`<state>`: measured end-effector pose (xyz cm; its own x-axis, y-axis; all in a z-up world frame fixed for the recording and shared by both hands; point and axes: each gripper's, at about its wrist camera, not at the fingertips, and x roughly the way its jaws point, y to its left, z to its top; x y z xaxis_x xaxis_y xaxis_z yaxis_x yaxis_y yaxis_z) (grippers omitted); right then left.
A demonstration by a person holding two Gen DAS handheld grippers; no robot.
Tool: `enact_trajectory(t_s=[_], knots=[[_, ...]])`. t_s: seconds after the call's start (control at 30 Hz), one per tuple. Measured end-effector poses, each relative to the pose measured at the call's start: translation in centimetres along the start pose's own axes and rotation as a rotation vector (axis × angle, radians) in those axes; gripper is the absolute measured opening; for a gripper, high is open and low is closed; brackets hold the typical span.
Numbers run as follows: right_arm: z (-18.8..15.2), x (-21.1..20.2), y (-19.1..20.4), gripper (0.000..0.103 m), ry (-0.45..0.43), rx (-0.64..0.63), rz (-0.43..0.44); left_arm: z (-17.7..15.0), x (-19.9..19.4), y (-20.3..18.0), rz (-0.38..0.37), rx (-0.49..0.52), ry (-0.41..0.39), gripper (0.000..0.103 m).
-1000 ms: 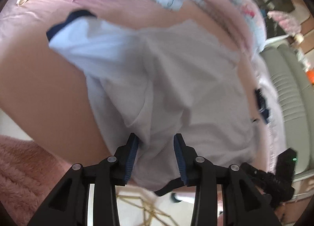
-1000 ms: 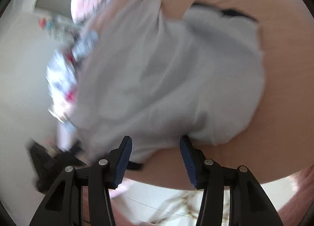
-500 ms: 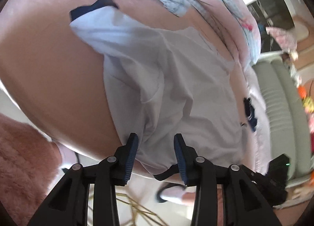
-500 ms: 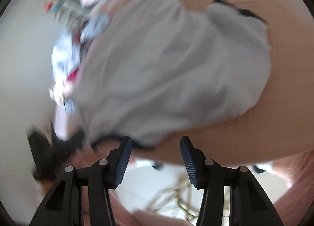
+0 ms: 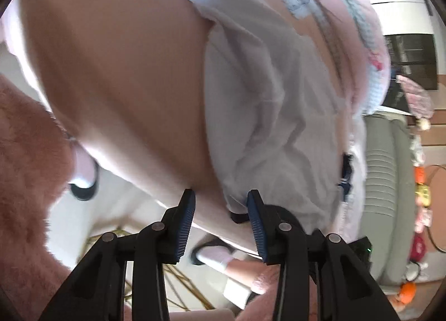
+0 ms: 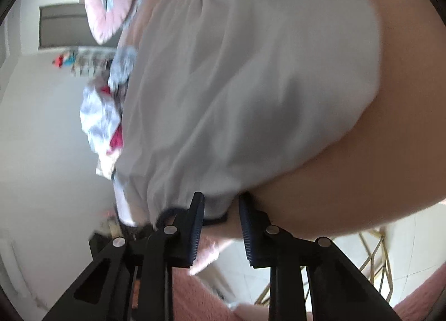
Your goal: Fold clothes
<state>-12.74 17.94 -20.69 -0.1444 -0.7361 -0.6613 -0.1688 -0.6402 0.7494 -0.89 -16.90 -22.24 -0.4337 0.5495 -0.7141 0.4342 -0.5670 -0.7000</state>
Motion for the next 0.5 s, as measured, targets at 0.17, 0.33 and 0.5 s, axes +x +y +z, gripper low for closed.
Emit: enact_trajectory(t_s=[0.17,0.33,0.5], knots=[[1.4,2.8,1.6,0.025,0.019,-0.030,-0.010,0.5,1.6,-0.9,-0.033,0.029,0.020,0.035],[0.7,3.8,2.1,0.013,0.063,-0.065,0.023,0.3,1.5,-2.1,-0.080,0.074,-0.013,0.018],[-0.6,2.6,2.3,0.004,0.041,-0.130,-0.092,-0.1,2.0,-3.3,-0.028,0.136,-0.028,0.011]])
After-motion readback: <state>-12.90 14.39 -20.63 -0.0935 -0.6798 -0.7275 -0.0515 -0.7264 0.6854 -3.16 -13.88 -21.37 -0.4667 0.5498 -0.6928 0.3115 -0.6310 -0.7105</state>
